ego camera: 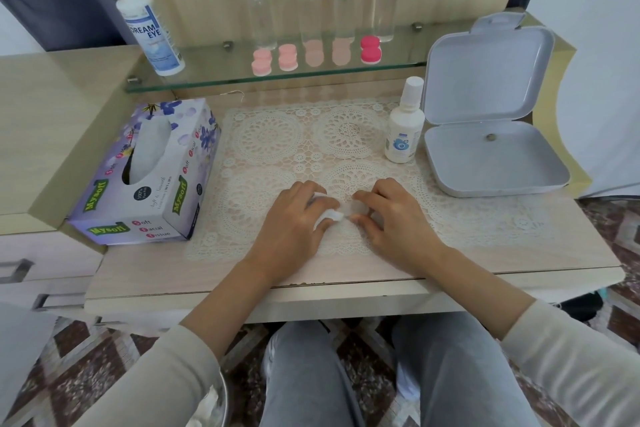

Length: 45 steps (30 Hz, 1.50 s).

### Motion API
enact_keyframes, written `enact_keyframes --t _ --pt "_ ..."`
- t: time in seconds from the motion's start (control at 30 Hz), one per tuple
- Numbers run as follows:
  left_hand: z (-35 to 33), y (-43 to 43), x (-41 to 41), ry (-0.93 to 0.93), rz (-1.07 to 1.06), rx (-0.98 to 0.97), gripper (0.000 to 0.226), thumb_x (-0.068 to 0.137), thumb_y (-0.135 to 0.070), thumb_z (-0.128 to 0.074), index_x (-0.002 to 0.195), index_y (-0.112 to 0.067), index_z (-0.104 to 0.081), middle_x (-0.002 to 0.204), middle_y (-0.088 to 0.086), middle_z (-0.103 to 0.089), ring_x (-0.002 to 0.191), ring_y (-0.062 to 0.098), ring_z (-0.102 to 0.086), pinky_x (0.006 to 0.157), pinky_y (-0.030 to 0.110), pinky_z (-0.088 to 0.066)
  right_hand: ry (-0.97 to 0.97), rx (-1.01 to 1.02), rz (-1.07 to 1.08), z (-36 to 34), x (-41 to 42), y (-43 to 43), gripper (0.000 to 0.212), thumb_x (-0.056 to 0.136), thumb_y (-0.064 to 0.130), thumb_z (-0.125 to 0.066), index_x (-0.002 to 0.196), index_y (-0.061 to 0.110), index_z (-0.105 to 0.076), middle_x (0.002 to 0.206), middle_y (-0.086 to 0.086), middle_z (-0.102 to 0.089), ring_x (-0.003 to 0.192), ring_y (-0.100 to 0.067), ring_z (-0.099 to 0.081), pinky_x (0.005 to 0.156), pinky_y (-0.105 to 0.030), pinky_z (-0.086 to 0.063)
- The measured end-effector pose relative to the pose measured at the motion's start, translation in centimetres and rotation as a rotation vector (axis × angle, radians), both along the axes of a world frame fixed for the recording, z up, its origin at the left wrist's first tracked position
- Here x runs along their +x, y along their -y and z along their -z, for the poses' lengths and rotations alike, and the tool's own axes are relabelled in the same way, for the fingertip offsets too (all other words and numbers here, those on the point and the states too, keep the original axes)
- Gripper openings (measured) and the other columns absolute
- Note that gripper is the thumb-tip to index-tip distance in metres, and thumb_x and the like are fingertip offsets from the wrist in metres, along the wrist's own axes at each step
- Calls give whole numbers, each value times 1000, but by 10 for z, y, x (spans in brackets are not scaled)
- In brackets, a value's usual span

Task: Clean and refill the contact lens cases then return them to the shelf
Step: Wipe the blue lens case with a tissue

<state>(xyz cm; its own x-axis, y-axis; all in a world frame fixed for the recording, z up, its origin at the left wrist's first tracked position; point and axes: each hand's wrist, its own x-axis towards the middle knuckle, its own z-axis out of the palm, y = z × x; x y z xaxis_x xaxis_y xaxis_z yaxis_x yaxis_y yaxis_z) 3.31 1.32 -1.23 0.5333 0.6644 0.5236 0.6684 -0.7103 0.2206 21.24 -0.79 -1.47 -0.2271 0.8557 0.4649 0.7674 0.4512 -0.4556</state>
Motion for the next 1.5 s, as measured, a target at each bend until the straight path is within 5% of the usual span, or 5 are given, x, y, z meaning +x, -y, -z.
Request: enact_keyframes --t 0.5,0.9,1.17,1.37,1.5 --pt "1 0 3 0 2 2 17 80 -17 -51 85 -6 -62 79 10 -51 75 14 -38 67 23 -32 6 -23 -1 -1 -1 0 24 73 11 -67 94 1 -66 73 -9 -51 70 -15 -41 63 -26 -33" --pt "-5 -1 -8 349 -135 -135 24 85 -22 -55 99 -8 -69 92 5 -63 87 8 -55 77 15 -44 79 -68 37 -6 -2 0 23 74 21 -64 90 4 -68 81 -9 -55 74 -25 -51 67 -29 -35" --pt "-23 11 -9 484 -204 -166 17 80 -16 -63 95 -7 -65 88 -16 -60 82 -11 -54 71 2 -39 36 -74 19 -9 -3 2 37 71 34 -47 88 7 -64 80 -2 -57 74 -19 -50 68 -27 -38" --pt "-34 23 -5 698 -238 -390 13 75 -34 -64 86 -29 -65 96 -14 -61 91 2 -56 75 14 -42 -100 -9 15 -13 -1 8 40 73 38 -53 97 7 -65 87 -3 -59 82 -13 -47 74 -19 -36" --pt "-47 32 -2 815 -203 -549 15 78 -19 -70 82 -34 -68 83 -16 -65 78 4 -55 81 27 -40 -300 158 -34 -25 -2 18 27 79 30 -58 87 7 -69 80 -3 -65 78 -13 -53 72 -20 -43"
